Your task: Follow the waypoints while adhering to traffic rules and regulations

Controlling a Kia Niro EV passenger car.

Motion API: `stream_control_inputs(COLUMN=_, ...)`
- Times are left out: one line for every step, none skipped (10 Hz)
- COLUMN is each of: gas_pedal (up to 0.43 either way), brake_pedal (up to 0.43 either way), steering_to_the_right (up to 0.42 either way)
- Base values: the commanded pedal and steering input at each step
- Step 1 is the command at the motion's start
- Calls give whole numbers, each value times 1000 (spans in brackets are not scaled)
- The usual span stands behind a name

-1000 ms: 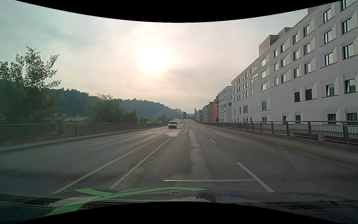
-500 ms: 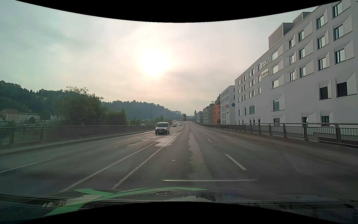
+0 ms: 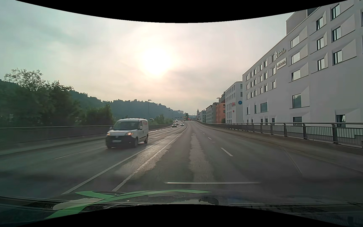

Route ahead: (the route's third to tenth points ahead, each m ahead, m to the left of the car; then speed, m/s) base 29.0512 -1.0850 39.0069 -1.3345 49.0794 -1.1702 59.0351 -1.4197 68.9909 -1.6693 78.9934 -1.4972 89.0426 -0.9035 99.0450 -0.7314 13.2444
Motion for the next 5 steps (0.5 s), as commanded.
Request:
stream_control_inputs(gas_pedal=130, brake_pedal=0, steering_to_the_right=-2)
stream_control_inputs(gas_pedal=130, brake_pedal=0, steering_to_the_right=-2)
stream_control_inputs(gas_pedal=130, brake_pedal=0, steering_to_the_right=-2)
stream_control_inputs(gas_pedal=130, brake_pedal=0, steering_to_the_right=-2)
stream_control_inputs(gas_pedal=130, brake_pedal=0, steering_to_the_right=-2)
